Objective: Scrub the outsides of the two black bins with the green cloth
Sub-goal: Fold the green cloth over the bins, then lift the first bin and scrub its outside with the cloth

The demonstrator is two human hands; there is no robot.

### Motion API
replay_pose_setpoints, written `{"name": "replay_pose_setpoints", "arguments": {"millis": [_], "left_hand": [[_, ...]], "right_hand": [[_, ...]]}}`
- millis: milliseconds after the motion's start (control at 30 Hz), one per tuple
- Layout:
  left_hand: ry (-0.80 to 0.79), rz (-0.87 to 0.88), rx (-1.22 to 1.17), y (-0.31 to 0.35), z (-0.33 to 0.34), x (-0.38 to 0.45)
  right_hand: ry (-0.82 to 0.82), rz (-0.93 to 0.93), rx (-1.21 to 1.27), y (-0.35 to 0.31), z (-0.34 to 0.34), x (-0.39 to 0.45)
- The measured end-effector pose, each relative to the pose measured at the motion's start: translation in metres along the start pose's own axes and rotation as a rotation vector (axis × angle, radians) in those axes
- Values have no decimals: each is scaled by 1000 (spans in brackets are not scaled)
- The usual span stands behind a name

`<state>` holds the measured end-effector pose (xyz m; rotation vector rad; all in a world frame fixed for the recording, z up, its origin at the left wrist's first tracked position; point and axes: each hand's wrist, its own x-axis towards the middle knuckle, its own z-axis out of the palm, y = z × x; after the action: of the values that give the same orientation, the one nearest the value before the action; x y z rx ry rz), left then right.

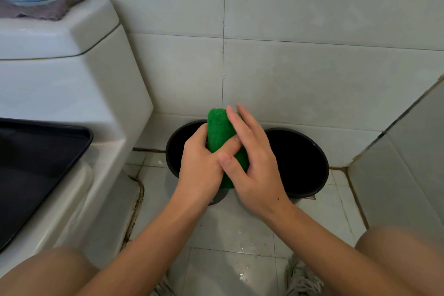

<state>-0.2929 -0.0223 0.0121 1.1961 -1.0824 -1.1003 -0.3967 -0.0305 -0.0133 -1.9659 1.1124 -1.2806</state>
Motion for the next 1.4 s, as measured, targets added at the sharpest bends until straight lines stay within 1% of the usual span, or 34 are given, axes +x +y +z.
{"name": "replay_pose_setpoints", "arguments": {"millis": [133,267,333,433,500,600,700,733,767,800,833,867,900,933,967,1000,1067,1133,1167,1300,1367,1400], "left_hand": [[-170,52,11,0,-7,-1],[-311,-30,-125,-2,-13,-1],[-354,-51,-140,-1,-16,-2],[-368,17,-56,-4,-20,-1],[-332,39,-49,-10,-20,-2],[-280,-77,-100,-15,-18,-1],[-360,-181,-86,-5,-21,12],[-347,-203,-90,-2,-22,19],[-281,-207,-74,-5,-26,30],[-182,-194,-26,-13,-29,41],[-66,-167,82,-26,-32,52],[13,-122,276,-45,-34,61],[12,-61,552,-66,-37,68],[-62,-6,840,-89,-37,73],[-170,50,1081,-112,-36,75],[-273,96,1229,-131,-36,77],[-428,140,1332,-162,-31,82],[-513,129,1389,-192,-30,93],[-539,87,1418,-203,-29,97],[-641,-173,1504,-232,-31,110],[-644,-216,1488,-241,-31,113],[-631,-206,1487,-245,-30,113]], "right_hand": [[9,30,106,-4,-9,4],[-25,101,169,-8,-23,5],[-62,122,209,-7,-26,3],[-98,169,276,-4,-24,-2],[-127,206,354,-3,-24,-4],[-154,236,432,-2,-30,-5],[-83,264,463,-3,-31,-3],[-52,281,480,-2,-31,-3],[-20,308,507,-1,-32,-2],[17,344,534,1,-33,-2],[53,379,545,4,-34,-1],[83,407,536,7,-35,-1],[104,426,515,9,-36,0],[118,439,487,12,-37,0],[124,444,456,13,-37,1],[122,445,425,14,-37,1],[115,450,384,18,-37,2],[113,459,372,22,-36,2],[112,465,367,25,-37,2],[91,442,315,29,-38,3],[86,435,304,31,-40,1],[85,434,310,31,-41,0]]}}
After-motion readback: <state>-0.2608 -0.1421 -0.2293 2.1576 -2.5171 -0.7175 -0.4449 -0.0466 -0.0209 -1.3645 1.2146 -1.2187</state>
